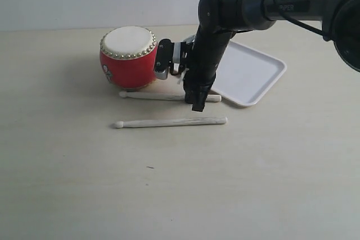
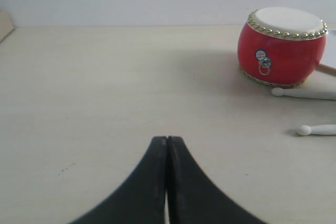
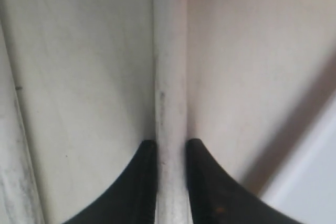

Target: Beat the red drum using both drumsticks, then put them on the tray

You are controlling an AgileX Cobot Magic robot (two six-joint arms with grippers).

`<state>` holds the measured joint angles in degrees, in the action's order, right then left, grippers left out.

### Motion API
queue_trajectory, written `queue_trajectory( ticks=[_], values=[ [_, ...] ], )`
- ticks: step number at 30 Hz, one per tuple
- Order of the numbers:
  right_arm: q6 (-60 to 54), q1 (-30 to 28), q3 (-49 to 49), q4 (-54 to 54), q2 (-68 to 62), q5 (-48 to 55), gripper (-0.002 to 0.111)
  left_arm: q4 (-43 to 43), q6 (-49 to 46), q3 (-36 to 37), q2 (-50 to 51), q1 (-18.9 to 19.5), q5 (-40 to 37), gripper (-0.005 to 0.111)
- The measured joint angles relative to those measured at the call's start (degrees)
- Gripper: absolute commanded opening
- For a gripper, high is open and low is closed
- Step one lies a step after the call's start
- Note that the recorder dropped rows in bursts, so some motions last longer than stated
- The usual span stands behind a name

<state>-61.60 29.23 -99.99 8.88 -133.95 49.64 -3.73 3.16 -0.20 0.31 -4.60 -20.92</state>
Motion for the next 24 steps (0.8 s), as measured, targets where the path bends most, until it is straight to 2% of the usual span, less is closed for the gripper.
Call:
queue_trajectory(
  ticks=[7, 14, 20, 24],
  values=[
    [-5.4, 0.0, 0.0, 1.0, 4.0, 8.2, 0.0, 0.0, 0.0, 0.0, 0.0, 0.0, 0.0, 0.0],
    [-7.0, 0.0, 0.0, 6.5, 10.2, 18.4, 0.0, 0.0, 0.0, 0.0, 0.0, 0.0, 0.0, 0.0],
    [-6.2, 0.0, 0.0, 19.7, 19.4, 19.6, 0.0, 0.0, 0.0, 0.0, 0.0, 0.0, 0.0, 0.0],
    [-7.1, 0.0, 0.5, 35.6, 23.9, 19.9, 0.0, 0.0, 0.0, 0.0, 0.0, 0.0, 0.0, 0.0]
  ],
)
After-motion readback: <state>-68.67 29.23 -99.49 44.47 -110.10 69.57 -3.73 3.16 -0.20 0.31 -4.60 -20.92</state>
